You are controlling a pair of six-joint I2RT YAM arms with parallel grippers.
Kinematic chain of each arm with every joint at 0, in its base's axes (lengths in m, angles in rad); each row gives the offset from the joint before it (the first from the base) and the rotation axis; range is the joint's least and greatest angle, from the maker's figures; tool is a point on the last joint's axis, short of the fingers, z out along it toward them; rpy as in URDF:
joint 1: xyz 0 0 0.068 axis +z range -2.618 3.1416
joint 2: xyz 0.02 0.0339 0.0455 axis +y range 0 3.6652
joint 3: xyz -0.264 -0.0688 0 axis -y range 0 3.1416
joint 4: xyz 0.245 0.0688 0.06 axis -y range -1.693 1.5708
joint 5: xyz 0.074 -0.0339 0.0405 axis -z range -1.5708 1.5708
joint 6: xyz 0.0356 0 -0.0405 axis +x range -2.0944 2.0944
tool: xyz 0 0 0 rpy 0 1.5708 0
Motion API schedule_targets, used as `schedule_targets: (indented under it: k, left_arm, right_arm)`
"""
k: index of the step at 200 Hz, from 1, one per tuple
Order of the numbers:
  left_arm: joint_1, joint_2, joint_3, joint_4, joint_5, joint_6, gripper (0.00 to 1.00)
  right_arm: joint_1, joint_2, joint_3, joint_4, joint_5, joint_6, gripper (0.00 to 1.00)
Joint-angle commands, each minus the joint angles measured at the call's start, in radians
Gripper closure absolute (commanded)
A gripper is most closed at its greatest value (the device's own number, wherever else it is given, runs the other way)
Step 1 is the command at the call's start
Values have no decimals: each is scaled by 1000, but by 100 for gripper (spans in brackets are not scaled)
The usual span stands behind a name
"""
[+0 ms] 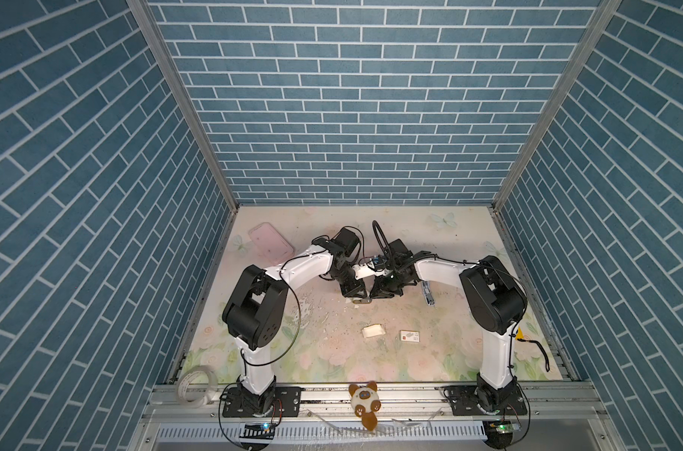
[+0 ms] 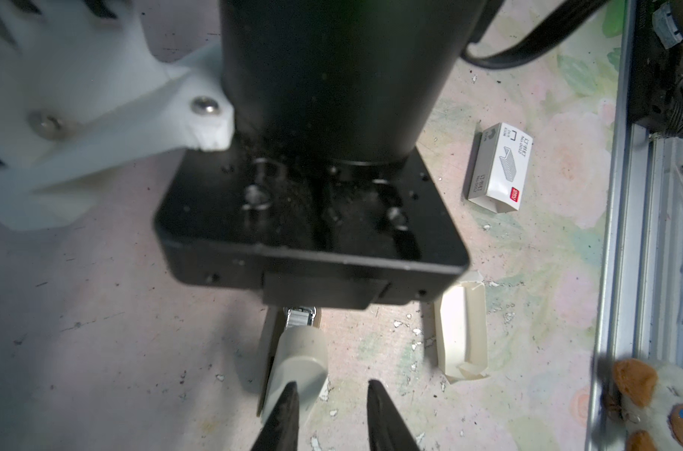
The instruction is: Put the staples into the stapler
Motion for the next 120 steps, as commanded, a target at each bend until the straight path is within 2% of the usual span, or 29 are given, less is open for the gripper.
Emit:
schedule_targets:
  k: [1, 71, 120]
  left_arm:
    - [-5, 11, 15, -39, -2, 33, 66]
    - [-5, 20, 27, -27, -39, 64, 55]
    - [-6, 54, 70, -57, -60, 102, 53]
  right_arm:
    - [-7, -14, -30, -21, 24, 21, 88]
    - [-32, -38, -42, -24, 19, 17, 88]
    - [-56, -80, -64, -35, 22, 14, 88]
